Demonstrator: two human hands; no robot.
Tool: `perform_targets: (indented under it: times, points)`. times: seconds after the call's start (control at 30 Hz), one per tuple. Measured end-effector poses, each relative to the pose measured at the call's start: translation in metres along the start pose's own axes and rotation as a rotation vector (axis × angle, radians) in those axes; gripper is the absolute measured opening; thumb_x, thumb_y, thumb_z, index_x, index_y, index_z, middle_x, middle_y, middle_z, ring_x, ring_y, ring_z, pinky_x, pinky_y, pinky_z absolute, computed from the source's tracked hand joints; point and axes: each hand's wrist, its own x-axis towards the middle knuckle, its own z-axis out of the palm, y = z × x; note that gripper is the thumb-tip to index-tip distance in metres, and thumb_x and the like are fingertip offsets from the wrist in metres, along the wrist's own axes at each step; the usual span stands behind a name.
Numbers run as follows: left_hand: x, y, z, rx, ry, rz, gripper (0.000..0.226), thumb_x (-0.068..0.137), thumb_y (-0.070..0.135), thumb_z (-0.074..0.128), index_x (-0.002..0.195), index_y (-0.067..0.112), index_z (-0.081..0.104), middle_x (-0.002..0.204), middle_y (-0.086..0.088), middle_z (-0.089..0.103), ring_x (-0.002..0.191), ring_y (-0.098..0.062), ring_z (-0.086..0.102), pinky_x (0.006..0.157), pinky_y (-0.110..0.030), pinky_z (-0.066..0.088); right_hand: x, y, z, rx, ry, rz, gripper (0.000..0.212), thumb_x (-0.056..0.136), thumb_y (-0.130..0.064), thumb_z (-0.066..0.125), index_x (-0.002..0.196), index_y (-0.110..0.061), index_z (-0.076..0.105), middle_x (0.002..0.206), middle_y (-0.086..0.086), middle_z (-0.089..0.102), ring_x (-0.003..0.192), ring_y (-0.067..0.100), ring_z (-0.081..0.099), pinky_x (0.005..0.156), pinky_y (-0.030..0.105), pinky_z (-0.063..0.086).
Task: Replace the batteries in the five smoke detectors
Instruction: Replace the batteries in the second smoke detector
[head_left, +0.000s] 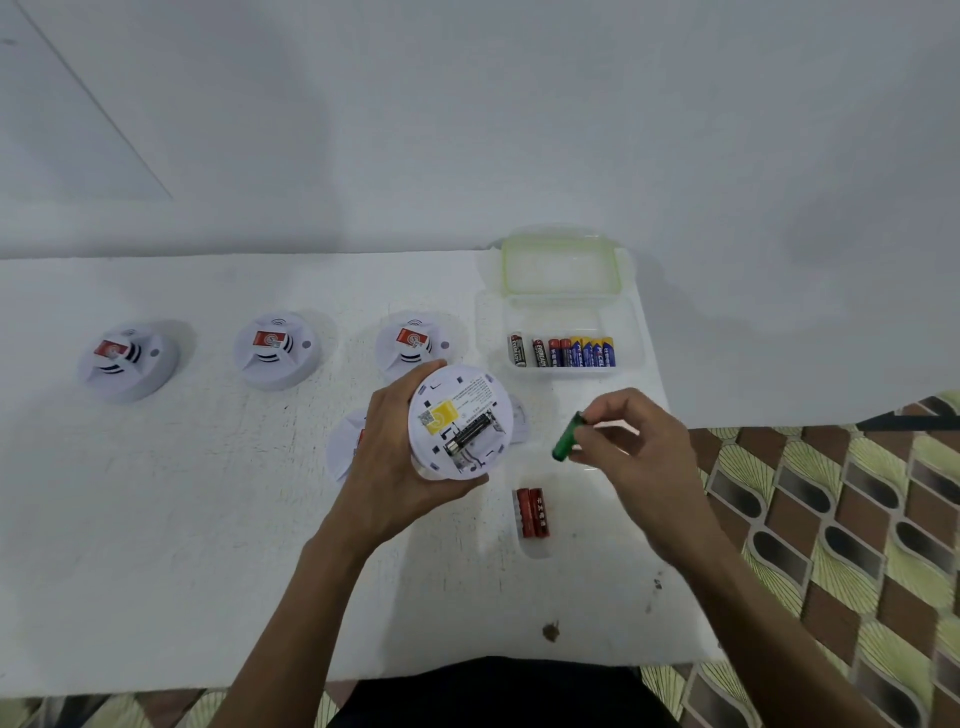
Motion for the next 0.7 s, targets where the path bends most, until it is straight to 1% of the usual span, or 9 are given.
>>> perform_targets:
  times: [0.03,0.1,0.17,0.23,0.33,0.47,0.57,0.63,0.7]
  points:
    - [0.0,0.001,-0.001,0.006,-0.006,-0.027,0.088,0.064,0.065,0.074,0.137,0.041,0.033,0.138,0.008,0.047,0.128,-0.012,0.045,0.107,-0.043,0.04,0.002,0.005,-0.006,-0.073,-0.048,0.044,0.012,0.087,0.002,0.064,0.086,-0.01,0.061,0.086,-0.001,0.066,0.081,0.024,0.07,0.073,0.034,0.061]
    - [-0.002,0.001,-0.002,0.012,-0.013,-0.005,0.088,0.064,0.064,0.074,0.138,0.042,0.031,0.138,0.015,0.045,0.127,-0.009,0.045,0.107,-0.039,0.04,0.003,0.015,-0.012,-0.29,-0.145,0.099,0.014,0.088,-0.004,0.066,0.085,-0.017,0.062,0.087,-0.003,0.066,0.077,0.019,0.069,0.072,0.037,0.061]
    - [-0.002,0.001,-0.001,0.02,-0.006,0.039,0.086,0.066,0.067,0.07,0.138,0.041,0.031,0.138,0.015,0.046,0.127,-0.012,0.046,0.108,-0.042,0.04,0.0,0.026,-0.009,-0.496,-0.222,0.104,0.013,0.089,-0.01,0.066,0.087,-0.022,0.062,0.089,-0.007,0.065,0.075,0.012,0.067,0.071,0.033,0.06]
    - [-0.002,0.0,0.0,0.041,0.008,0.03,0.086,0.065,0.069,0.069,0.137,0.044,0.03,0.137,0.013,0.046,0.127,-0.014,0.045,0.107,-0.04,0.039,-0.002,0.036,-0.002,-0.603,-0.263,0.084,0.01,0.09,-0.012,0.065,0.089,-0.021,0.061,0.091,-0.008,0.064,0.075,0.008,0.065,0.069,0.025,0.058]
    - [-0.003,0.0,0.002,0.025,0.0,0.026,0.085,0.065,0.071,0.067,0.137,0.052,0.026,0.138,0.029,0.038,0.129,-0.007,0.042,0.109,-0.032,0.035,-0.002,0.049,0.007,-0.713,-0.309,0.059,0.007,0.091,-0.014,0.063,0.094,-0.019,0.063,0.097,-0.002,0.064,0.079,0.008,0.06,0.069,0.02,0.053]
    - [-0.004,0.003,0.001,0.024,-0.004,0.044,0.083,0.066,0.072,0.066,0.136,0.055,0.024,0.136,0.038,0.034,0.129,-0.001,0.04,0.11,-0.027,0.033,0.0,0.052,0.006,-0.724,-0.332,0.053,0.016,0.093,-0.012,0.06,0.106,-0.018,0.067,0.098,-0.001,0.063,0.082,0.013,0.062,0.074,0.025,0.055]
    - [-0.003,0.007,0.001,0.009,-0.01,0.029,0.081,0.066,0.075,0.063,0.134,0.058,0.024,0.135,0.039,0.035,0.129,-0.007,0.042,0.109,-0.036,0.034,0.001,0.043,-0.001,-0.654,-0.287,0.002,0.013,0.094,-0.012,0.058,0.102,-0.018,0.067,0.089,-0.005,0.064,0.076,0.011,0.065,0.072,0.035,0.059]
    - [-0.003,0.01,0.001,0.009,-0.018,0.029,0.08,0.065,0.078,0.062,0.133,0.06,0.024,0.135,0.04,0.034,0.129,-0.007,0.041,0.11,-0.038,0.034,0.002,0.03,-0.002,-0.621,-0.236,-0.111,0.011,0.094,-0.014,0.058,0.097,-0.02,0.066,0.085,-0.009,0.064,0.076,0.008,0.064,0.071,0.031,0.058]
    - [-0.004,0.01,0.001,0.02,-0.039,0.03,0.081,0.064,0.08,0.06,0.133,0.062,0.022,0.134,0.043,0.031,0.129,-0.003,0.039,0.11,-0.037,0.032,0.002,0.013,0.001,-0.592,-0.213,-0.29,0.01,0.092,-0.014,0.06,0.095,-0.021,0.066,0.086,-0.01,0.065,0.078,0.006,0.061,0.068,0.023,0.055]
